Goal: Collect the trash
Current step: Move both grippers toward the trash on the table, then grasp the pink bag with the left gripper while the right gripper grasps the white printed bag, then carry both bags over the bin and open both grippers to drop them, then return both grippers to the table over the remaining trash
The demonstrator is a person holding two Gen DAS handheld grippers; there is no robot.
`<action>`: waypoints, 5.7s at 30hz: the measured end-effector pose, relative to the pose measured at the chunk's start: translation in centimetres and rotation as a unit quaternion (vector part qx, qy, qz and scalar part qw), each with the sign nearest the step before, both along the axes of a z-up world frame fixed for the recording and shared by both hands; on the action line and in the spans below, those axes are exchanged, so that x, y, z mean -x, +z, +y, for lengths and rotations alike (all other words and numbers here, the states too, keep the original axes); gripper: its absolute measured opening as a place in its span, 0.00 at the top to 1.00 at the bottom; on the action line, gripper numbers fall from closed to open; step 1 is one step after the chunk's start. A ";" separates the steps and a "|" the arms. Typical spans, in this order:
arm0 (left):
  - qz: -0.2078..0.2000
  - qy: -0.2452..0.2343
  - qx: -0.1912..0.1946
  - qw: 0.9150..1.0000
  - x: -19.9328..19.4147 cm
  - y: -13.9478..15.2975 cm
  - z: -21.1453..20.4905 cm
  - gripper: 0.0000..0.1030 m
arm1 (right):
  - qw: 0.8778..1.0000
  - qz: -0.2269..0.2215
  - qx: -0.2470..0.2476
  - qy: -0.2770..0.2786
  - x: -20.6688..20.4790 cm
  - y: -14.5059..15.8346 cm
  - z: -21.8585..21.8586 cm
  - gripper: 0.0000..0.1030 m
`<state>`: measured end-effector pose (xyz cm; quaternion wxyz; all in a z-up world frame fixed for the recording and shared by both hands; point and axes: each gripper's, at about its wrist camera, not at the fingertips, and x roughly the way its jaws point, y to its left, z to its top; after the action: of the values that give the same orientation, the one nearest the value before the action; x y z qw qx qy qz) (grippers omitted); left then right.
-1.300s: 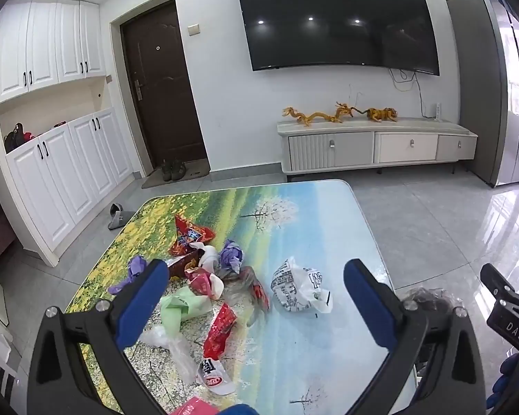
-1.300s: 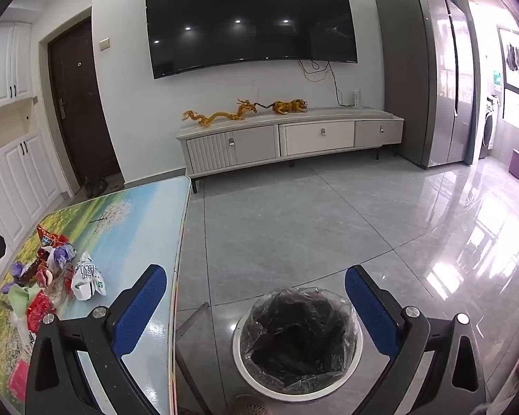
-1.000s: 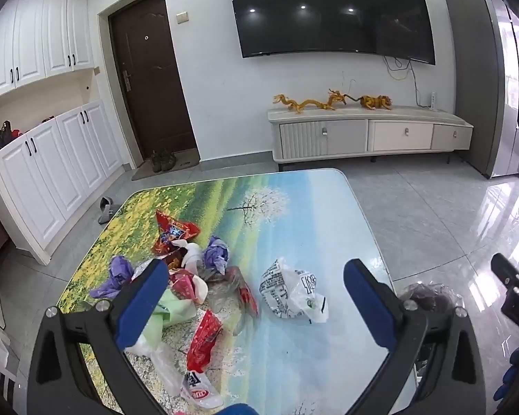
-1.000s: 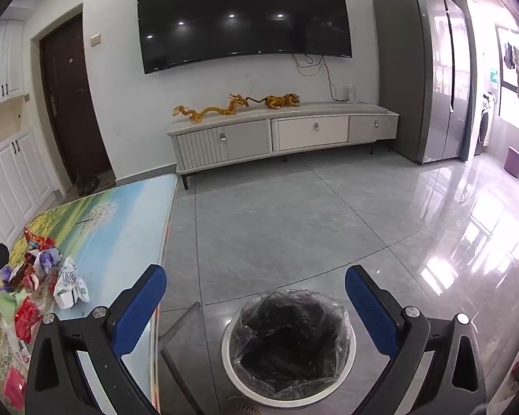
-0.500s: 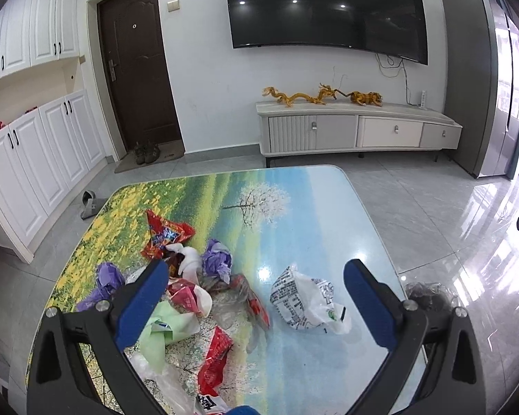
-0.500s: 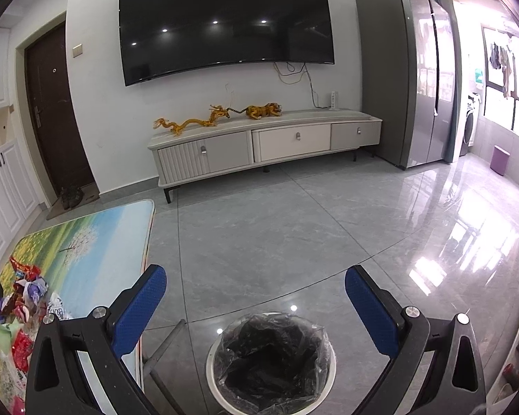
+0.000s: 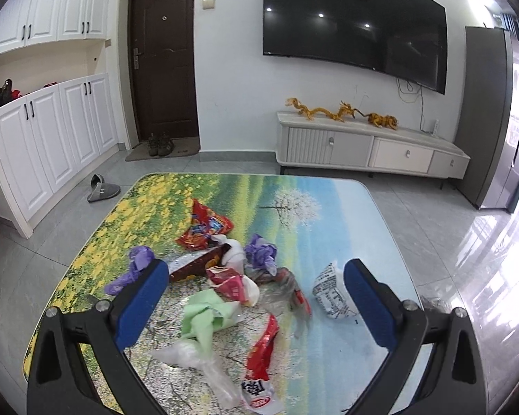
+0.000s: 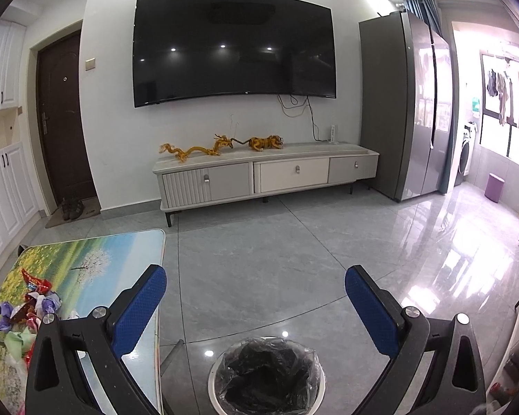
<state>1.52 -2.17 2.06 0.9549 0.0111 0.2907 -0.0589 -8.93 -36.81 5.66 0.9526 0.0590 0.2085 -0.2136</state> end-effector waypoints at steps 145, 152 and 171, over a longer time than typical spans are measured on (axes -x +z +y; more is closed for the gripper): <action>0.064 -0.258 0.044 0.963 2.9 1.3 -21.0 0.41 | 0.978 0.071 -0.181 0.068 1.5 -8.6 -7.8 0.21; 0.054 -0.199 0.018 0.978 4.5 2.0 -15.3 0.41 | 0.981 0.050 -0.159 0.099 2.4 -5.8 -4.8 0.13; 0.084 -0.056 -0.007 0.995 2.8 -1.4 5.4 0.41 | 0.956 0.090 -0.154 0.231 -1.3 -5.1 5.8 0.16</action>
<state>-1.30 3.22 0.63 0.9224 0.0291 0.3688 -0.1113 -7.68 -31.00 0.54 0.9324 0.1360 0.3321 0.0426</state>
